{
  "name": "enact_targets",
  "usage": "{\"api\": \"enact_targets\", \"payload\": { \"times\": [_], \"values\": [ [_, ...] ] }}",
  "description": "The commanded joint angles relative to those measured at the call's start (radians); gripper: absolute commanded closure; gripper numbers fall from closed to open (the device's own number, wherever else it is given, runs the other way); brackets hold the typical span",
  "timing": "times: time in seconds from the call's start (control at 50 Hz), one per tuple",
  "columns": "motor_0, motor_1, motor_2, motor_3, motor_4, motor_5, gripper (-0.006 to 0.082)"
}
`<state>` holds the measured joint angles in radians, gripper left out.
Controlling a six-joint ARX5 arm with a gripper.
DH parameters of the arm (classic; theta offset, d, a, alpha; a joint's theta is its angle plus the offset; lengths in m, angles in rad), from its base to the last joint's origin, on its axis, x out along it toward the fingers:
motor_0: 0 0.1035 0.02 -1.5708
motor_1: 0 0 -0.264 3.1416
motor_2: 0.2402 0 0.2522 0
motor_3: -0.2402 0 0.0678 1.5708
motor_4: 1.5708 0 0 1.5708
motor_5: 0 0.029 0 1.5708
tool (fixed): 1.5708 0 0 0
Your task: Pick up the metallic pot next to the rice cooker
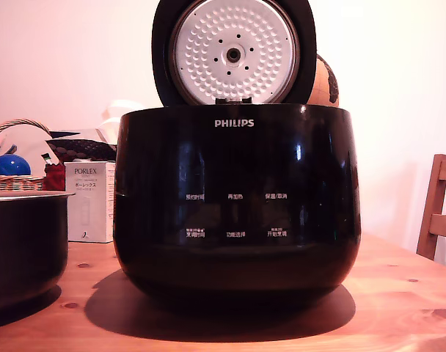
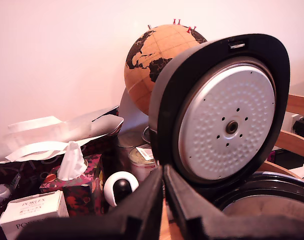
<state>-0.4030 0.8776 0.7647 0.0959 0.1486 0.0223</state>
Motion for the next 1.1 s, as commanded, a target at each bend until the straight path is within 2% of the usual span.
{"api": "enact_targets", "payload": {
  "times": [0.0, 0.28, 0.48, 0.66, 0.84, 0.98, 1.08],
  "values": [
    [0.002, -0.003, -0.024, -0.008, 0.001, 0.004, 0.079],
    [0.002, -0.003, -0.016, -0.104, 0.043, 0.003, 0.0791],
    [0.002, -0.003, 0.063, -0.365, 0.159, 0.031, 0.079],
    [0.002, 0.0, 0.15, -0.661, 0.239, 0.069, 0.079],
    [0.002, 0.0, 0.185, -0.883, 0.24, 0.127, 0.079],
    [0.002, 0.017, 0.185, -1.006, 0.235, 0.145, 0.079],
    [0.002, 0.047, 0.185, -1.072, 0.211, 0.201, 0.0785]
  ]
}}
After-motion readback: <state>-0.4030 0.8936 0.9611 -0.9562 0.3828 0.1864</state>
